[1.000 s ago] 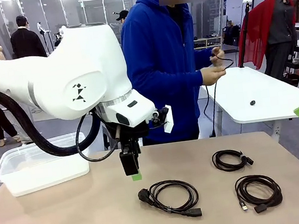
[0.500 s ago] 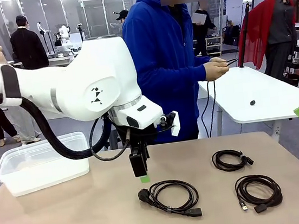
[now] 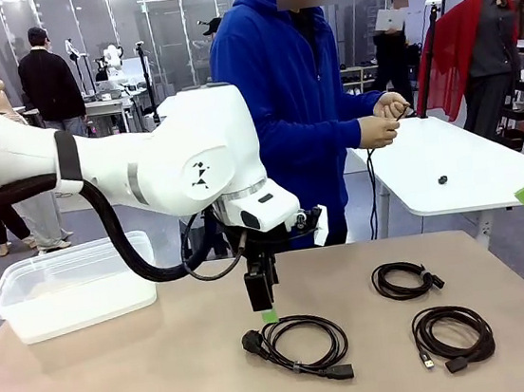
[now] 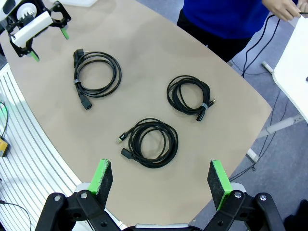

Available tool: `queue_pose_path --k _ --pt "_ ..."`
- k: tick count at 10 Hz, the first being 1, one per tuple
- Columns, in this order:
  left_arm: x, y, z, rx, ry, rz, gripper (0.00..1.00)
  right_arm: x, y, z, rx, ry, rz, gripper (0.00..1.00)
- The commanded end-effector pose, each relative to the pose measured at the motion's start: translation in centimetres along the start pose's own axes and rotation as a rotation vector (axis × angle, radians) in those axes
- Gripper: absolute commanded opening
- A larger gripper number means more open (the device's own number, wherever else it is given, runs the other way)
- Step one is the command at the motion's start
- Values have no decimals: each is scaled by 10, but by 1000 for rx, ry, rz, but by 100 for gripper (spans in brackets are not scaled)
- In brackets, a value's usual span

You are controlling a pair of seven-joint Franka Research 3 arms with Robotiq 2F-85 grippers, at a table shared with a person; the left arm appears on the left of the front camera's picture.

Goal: Organize and store the cables.
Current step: Place the Power Cable into the Organizing box.

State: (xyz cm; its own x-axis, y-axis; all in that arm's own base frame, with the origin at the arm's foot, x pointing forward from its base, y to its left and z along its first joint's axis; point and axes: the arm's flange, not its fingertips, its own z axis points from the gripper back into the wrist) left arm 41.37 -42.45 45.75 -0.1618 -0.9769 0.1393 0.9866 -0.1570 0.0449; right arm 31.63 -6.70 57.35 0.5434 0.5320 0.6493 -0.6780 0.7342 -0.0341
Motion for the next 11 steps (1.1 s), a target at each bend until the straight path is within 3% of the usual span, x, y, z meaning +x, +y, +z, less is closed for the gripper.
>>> queue_pose_path --k 1,11 --pt "4 9 -10 -45 -33 -38 100 -1 0 0 3 -1 6 100" --pt "22 16 -42 -106 -18 19 100 -1 0 0 3 -1 6 100"
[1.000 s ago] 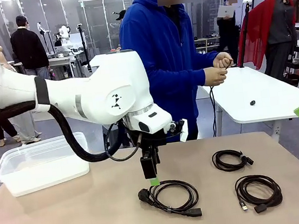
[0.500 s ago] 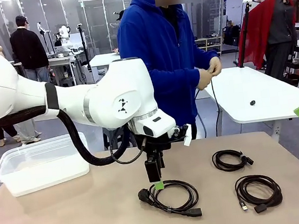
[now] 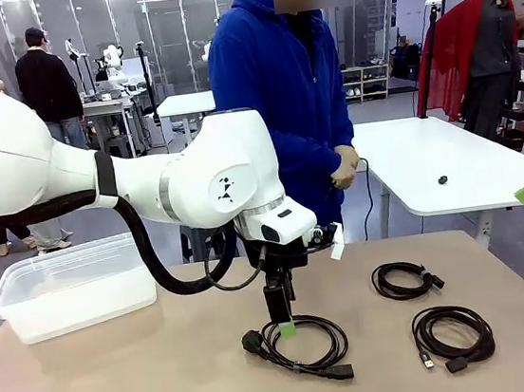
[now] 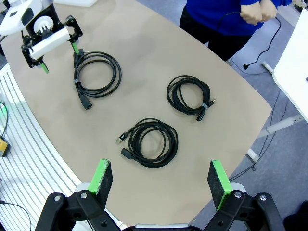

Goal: Organize and store the cables.
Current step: Place the Power Cable into the Organizing box.

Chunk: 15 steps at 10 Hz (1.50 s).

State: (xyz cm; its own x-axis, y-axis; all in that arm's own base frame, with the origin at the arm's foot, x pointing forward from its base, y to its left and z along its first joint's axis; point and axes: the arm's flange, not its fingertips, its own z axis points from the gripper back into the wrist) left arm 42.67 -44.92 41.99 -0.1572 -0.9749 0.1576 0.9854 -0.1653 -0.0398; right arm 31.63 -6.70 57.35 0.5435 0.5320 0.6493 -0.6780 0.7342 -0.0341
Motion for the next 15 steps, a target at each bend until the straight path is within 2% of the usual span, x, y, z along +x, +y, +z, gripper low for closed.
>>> queue_pose_path --k 1,4,6,9,12,15 --pt "5 0 -4 -17 -3 19 100 -1 0 0 3 -1 6 100" --pt "4 -1 -17 28 47 37 100 -1 0 0 3 -1 6 100" --pt "3 4 -26 -19 54 35 100 -1 0 0 3 -1 6 100" --pt "5 15 -43 -25 51 15 100 -1 0 0 3 -1 6 100" --pt "10 22 -61 -47 90 10 100 -1 0 0 3 -1 6 100" --pt "11 23 -83 -80 95 39 100 -1 0 0 3 -1 6 100"
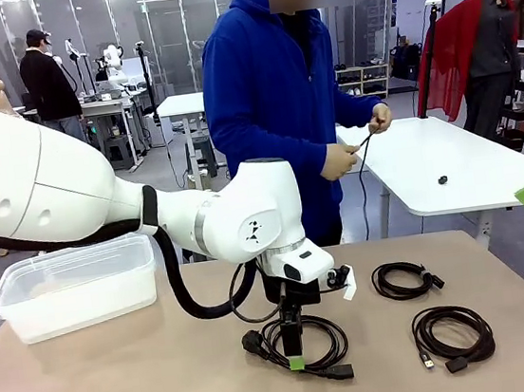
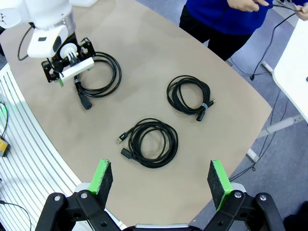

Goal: Organize and store the cables.
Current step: Place the Power Cable into the Organizing box.

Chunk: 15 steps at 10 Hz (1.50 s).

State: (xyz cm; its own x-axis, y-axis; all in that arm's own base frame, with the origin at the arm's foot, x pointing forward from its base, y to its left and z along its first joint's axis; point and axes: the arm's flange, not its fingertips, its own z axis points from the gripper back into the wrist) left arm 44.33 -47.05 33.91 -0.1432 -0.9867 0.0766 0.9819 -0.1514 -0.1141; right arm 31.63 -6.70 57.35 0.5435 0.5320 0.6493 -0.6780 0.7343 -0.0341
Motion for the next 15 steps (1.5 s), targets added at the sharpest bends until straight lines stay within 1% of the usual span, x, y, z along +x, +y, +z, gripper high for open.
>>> queue_pose_path --k 1,2,3,6,8,9,11,12,13,14,15 --pt "5 -2 -6 -13 9 21 100 -1 0 0 3 -1 6 100" --pt "6 -4 -11 -7 20 21 100 -1 0 0 3 -1 6 100" --pt "6 -5 -17 9 21 -24 100 -1 0 0 3 -1 6 100" --pt "6 -3 -27 4 54 29 100 -1 0 0 3 -1 6 100" --pt "9 1 -35 -1 50 17 100 -1 0 0 3 -1 6 100" --pt "10 1 -39 13 44 30 100 -1 0 0 3 -1 6 100" --pt "12 -1 -44 11 63 36 100 -1 0 0 3 -1 6 100" --pt "11 -2 -44 31 76 49 75 -1 0 0 3 -1 6 100" --pt "10 -5 -44 40 100 67 40 -1 0 0 3 -1 6 100" --pt "11 -9 -42 52 113 74 15 -1 0 0 3 -1 6 100" --pt "11 -11 -41 67 133 72 0 -1 0 0 3 -1 6 100"
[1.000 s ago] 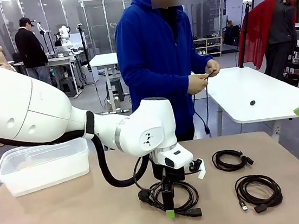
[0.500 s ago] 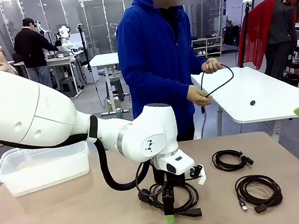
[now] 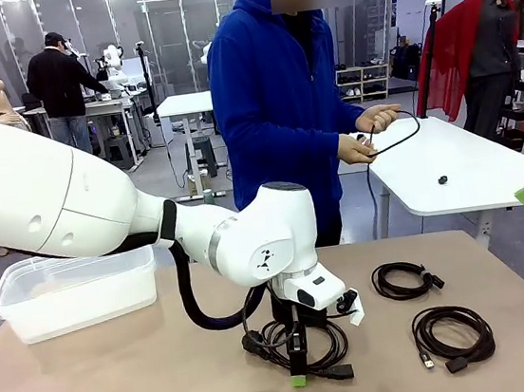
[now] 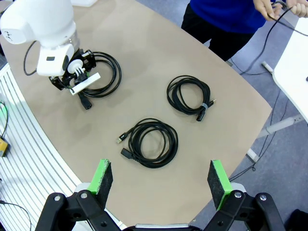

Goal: Organize and store the cables.
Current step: Place the Power Cable into the Organizing box.

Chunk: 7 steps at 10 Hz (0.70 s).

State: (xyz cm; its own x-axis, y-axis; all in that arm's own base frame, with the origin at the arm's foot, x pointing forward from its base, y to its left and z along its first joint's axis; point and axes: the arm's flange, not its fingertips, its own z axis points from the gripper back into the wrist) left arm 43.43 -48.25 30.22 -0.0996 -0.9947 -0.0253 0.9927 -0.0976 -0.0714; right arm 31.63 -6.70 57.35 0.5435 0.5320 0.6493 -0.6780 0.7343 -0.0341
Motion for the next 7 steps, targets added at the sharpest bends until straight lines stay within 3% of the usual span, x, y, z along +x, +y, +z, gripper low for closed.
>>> queue_pose_path --k 1,3,4,6,7 --pt "-1 -9 -3 32 37 15 0 -1 0 0 3 -1 6 100" --pt "-1 -12 0 50 49 4 4 -1 0 0 3 -1 6 100" --pt "-1 -14 4 60 47 6 0 -1 0 0 3 -1 6 100" --pt "-7 -15 11 51 -44 -16 0 -1 0 0 3 -1 6 100" --pt "-7 -15 14 63 -25 1 0 -1 0 0 3 -1 6 100"
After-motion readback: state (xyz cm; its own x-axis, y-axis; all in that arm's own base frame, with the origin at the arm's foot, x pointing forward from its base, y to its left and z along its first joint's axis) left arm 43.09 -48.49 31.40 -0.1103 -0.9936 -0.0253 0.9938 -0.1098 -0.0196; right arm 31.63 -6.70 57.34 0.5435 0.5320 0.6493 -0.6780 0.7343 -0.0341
